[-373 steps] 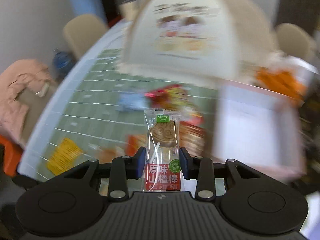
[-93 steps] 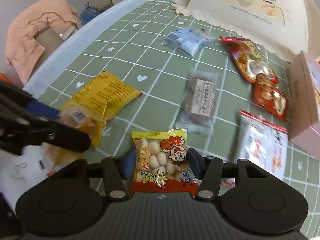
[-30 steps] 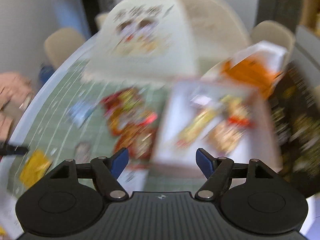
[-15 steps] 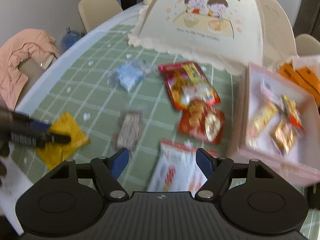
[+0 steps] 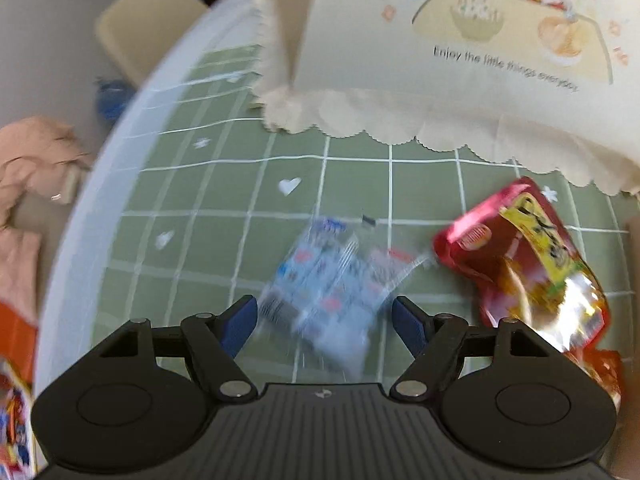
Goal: Organize snacks
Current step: 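Lower the left gripper onto the yellow bags while the right approaches the clear blue pack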
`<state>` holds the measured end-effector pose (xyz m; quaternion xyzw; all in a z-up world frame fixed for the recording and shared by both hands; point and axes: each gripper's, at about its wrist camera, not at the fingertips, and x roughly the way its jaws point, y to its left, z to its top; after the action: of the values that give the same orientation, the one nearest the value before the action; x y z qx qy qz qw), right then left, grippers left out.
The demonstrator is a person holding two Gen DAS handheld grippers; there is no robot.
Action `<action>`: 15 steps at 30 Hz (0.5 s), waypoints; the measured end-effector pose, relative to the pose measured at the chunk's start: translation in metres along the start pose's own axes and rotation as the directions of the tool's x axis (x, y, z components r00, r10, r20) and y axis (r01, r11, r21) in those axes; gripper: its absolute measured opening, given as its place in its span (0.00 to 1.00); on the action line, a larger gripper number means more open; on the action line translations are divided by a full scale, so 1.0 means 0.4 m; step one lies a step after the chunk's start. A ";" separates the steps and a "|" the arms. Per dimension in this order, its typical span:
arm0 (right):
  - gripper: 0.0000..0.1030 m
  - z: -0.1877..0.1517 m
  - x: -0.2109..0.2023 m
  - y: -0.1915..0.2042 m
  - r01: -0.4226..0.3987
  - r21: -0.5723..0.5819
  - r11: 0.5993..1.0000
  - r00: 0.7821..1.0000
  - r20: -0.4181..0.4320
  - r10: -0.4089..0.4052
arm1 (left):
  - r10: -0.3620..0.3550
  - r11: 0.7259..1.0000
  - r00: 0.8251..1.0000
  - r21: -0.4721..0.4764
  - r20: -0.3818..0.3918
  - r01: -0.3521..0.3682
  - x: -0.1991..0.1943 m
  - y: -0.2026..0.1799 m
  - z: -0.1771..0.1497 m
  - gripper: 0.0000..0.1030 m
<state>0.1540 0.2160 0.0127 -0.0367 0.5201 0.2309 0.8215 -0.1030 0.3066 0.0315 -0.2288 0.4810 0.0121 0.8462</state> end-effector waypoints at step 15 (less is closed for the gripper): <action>0.59 -0.270 -0.251 -0.098 -0.002 -0.197 0.980 1.000 0.022 0.006 | 0.036 0.985 0.998 0.170 -0.045 -0.028 0.040 -0.114 0.010 0.55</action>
<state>0.0445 0.1143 0.0440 -0.1141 0.4857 0.2831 0.8191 -0.0802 0.2643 0.0372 -0.1486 0.5039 -0.0207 0.8506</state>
